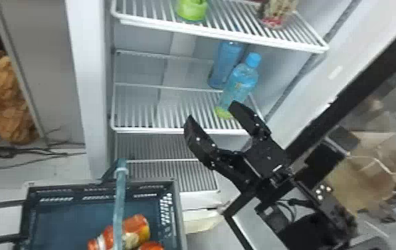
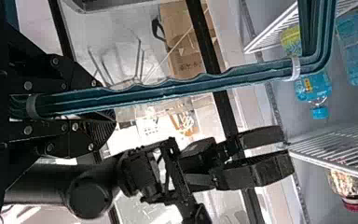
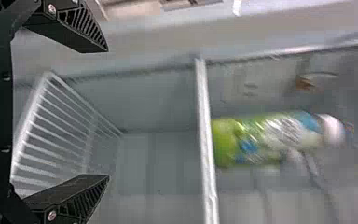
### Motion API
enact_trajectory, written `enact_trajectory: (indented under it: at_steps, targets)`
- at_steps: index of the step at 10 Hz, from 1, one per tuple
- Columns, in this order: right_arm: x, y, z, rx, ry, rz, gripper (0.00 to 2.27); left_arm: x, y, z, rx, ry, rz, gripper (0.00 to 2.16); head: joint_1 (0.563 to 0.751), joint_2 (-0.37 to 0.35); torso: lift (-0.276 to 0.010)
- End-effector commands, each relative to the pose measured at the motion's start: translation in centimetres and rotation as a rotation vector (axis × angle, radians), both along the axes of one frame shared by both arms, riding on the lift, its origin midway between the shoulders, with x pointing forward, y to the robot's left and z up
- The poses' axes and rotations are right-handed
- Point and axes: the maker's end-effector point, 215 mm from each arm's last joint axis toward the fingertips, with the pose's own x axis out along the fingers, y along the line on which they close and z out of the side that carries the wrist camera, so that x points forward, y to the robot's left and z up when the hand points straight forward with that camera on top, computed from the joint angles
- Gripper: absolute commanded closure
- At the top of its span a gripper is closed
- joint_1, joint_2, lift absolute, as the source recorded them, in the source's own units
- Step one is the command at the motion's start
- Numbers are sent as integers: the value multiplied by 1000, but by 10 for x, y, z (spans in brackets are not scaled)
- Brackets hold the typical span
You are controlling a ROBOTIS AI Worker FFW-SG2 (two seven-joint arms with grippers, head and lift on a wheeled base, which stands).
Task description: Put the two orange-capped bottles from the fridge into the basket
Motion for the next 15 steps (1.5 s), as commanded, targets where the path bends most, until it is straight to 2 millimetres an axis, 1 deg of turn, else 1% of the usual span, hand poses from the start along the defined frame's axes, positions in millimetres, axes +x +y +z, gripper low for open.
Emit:
enact_trajectory:
  at_steps: [1, 5, 7, 13, 15]
  targets:
    - [1, -19, 2, 24, -96, -60, 105, 0, -1, 1, -1, -2, -2, 1200, 695, -350, -235]
    - [-7, -56, -13, 94, -63, -264, 101, 1, -1, 0, 2, -3, -1, 1200, 695, -350, -235]
    - [-8, -58, -28, 118, -9, -283, 99, 1, -1, 0, 2, -3, -1, 1200, 695, -350, -235]
    - [-11, -57, -25, 120, -8, -283, 99, -1, 0, -1, 3, 1, 1, 1200, 695, -350, -235]
    - [-11, -57, -21, 118, -16, -282, 99, 0, 0, -1, 2, 1, 5, 1200, 695, -350, -235]
